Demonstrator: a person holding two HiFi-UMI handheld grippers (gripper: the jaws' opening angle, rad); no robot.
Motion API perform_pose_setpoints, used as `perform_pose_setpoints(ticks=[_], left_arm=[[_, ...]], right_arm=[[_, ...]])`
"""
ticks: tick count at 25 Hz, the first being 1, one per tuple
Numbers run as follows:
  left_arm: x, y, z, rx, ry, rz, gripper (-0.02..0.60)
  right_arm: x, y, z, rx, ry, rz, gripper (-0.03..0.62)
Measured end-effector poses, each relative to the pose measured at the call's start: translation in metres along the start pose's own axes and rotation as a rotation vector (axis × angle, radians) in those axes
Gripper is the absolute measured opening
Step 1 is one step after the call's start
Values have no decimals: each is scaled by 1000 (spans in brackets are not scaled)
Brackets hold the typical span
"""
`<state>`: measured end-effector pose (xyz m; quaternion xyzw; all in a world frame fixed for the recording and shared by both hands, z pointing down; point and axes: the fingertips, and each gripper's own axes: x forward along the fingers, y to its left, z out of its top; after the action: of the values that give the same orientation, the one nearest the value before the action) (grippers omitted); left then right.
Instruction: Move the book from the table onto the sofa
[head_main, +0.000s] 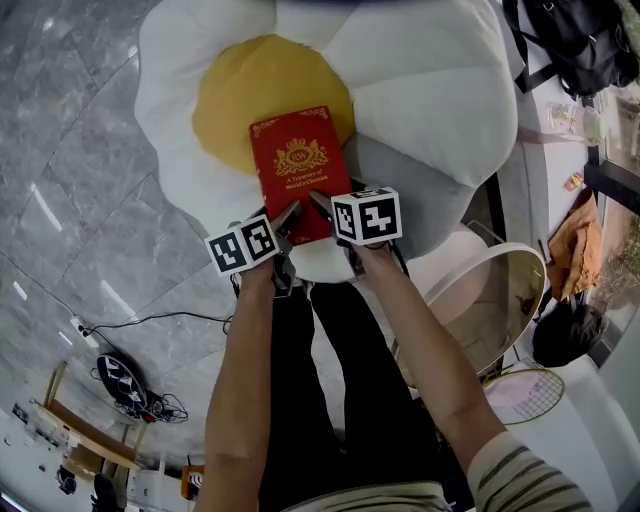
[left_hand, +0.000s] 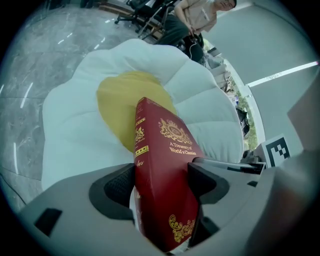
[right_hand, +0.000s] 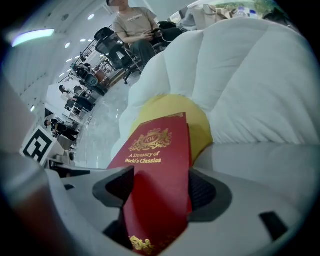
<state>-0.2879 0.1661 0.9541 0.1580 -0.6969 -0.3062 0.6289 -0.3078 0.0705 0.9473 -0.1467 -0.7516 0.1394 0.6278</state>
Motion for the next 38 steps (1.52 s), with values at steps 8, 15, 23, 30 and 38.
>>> perform_pose_setpoints(ticks=[8, 15, 23, 30, 38], left_arm=[[13, 8, -8, 35, 26, 24, 334], [15, 12, -14, 35, 34, 27, 334], [0, 10, -13, 44, 27, 47, 334], [-18, -8, -10, 70, 9, 23, 230], [-51, -27, -14, 142, -23, 29, 64]], right_arm=[[14, -8, -7, -28, 22, -21, 341], [23, -12, -20, -16, 71, -29, 341], [7, -10, -15, -39, 78, -66, 341], [-9, 3, -8, -39, 52, -52, 329], [-39, 25, -12, -54, 24, -16, 60]])
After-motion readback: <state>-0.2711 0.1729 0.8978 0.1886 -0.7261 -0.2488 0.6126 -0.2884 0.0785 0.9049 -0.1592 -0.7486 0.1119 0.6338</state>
